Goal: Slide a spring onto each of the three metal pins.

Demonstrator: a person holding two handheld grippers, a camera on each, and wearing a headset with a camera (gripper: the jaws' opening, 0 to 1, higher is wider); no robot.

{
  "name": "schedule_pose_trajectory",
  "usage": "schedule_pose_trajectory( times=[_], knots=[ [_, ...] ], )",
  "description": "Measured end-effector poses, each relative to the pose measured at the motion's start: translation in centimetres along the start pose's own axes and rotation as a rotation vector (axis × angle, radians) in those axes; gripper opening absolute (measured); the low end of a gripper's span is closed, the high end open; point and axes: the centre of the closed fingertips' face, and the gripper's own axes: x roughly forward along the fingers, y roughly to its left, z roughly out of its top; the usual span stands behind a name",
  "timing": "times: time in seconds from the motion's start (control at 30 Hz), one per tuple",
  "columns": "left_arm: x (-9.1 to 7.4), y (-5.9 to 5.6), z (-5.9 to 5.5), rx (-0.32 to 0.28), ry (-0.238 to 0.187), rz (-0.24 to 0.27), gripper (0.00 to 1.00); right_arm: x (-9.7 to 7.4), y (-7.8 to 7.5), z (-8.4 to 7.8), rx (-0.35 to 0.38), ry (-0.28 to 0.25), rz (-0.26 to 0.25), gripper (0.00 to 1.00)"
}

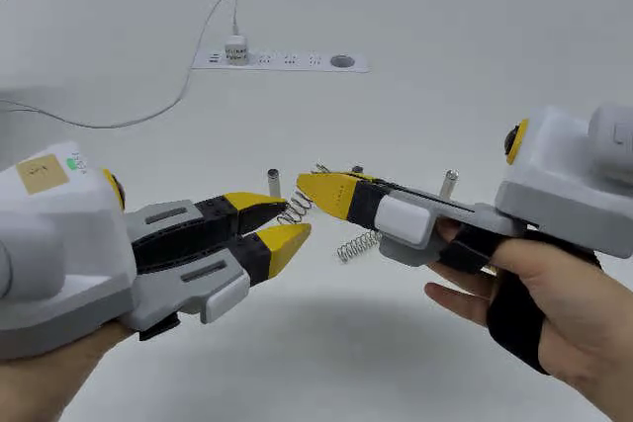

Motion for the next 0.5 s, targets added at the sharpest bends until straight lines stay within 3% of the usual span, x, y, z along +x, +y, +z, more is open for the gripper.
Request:
schedule_pose_trajectory(
  times=[0.03, 0.27, 0.5],
  knots=[
    [-0.1, 0.0, -0.3, 0.015, 0.019, 0.010, 0.21, 0.1, 0.0, -0.1, -0.037, 0.008, -0.005, 0.11],
    [-0.5, 0.2, -0.6, 0.006, 0.022, 0.046, 0.30, 1.0, 0.0, 0.0, -0.174, 0.026, -0.030, 0.11],
    [-0.9, 1.0, -1.1, -0.022, 0.034, 0.085, 0.38, 2.2, -1.2, 0.9, -0.358, 0.043, -0.089, 0.11]
  ],
)
